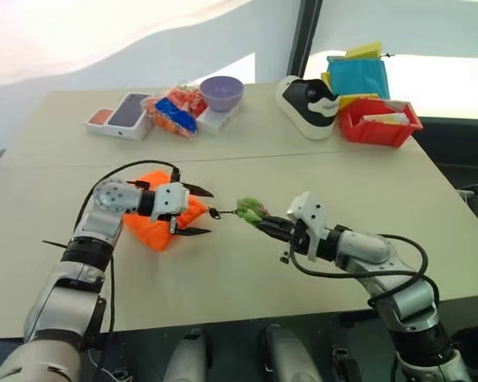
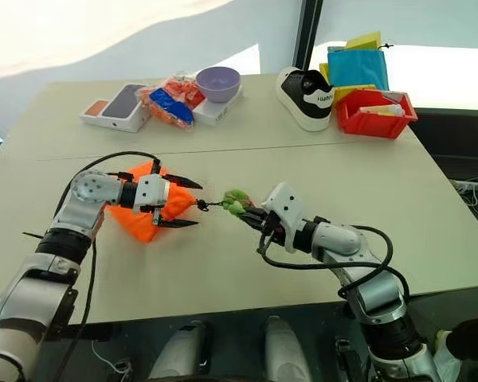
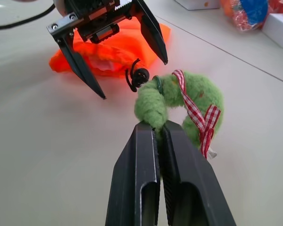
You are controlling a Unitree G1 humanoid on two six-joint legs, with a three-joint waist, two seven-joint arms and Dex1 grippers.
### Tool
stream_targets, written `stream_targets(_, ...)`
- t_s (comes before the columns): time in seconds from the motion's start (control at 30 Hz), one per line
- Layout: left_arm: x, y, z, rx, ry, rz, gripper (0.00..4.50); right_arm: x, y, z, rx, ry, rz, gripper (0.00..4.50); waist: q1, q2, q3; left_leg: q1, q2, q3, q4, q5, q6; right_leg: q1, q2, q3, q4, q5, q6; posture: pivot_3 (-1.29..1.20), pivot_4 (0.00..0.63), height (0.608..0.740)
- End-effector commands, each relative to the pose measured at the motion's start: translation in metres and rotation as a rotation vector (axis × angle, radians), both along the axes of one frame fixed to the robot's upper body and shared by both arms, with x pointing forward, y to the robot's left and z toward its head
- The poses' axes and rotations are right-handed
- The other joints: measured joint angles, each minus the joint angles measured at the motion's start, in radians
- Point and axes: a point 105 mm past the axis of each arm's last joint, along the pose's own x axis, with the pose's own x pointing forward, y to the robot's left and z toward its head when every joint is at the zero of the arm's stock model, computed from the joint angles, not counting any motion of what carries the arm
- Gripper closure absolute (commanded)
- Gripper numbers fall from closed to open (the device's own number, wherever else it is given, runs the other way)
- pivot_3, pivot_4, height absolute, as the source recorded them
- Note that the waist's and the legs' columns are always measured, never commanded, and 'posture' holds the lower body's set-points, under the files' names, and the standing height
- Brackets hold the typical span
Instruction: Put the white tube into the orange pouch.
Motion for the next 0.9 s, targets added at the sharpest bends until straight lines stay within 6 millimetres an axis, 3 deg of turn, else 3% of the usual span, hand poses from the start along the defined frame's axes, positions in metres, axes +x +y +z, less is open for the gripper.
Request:
stream_targets(0.03,0.007,0.006,0.018,-0.049,-0.145,0.069,0.1,-0.003,0.001,0.011,0.044,-0.017,0.02,4.46,0.009,0.0,0.0,0.0,0.0,0.0,0.0,0.0,0.0,0.0,0.0,0.0,0.0,0.0,0.0,0.0,0.15,0.74)
stream_targets(0.13,0.006,0.003,0.018,-0.118,-0.135,0.092,0.1,-0.002,0.002,0.011,0.047,-0.007,0.03,4.46,0.017,0.0,0.0,0.0,0.0,0.001,0.0,0.0,0.0,0.0,0.0,0.0,0.0,0.0,0.0,0.0,0.15,0.74)
stream_targets(0.3,-0.001,-0.001,0.008,-0.101,-0.124,0.066,0.1,0.0,0.002,0.01,0.051,-0.002,0.033,4.46,0.016,0.0,0.0,0.0,0.0,0.001,0.0,0.0,0.0,0.0,0.0,0.0,0.0,0.0,0.0,0.0,0.15,0.74)
stream_targets(0.57,0.0,-0.02,0.009,-0.103,-0.222,0.031,0.1,0.003,0.004,0.013,0.059,-0.012,0.024,4.46,0.017,0.0,0.0,0.0,0.0,0.001,0.0,0.0,0.0,0.0,0.0,0.0,0.0,0.0,0.0,0.0,0.15,0.74)
stream_targets(0.9,-0.006,-0.026,-0.002,-0.123,-0.26,0.067,0.1,0.006,0.002,0.015,0.066,-0.024,0.005,4.46,0.015,0.0,0.0,0.001,0.0,0.001,0.0,0.0,0.0,0.0,0.0,0.0,0.0,0.0,0.0,0.0,0.15,0.74)
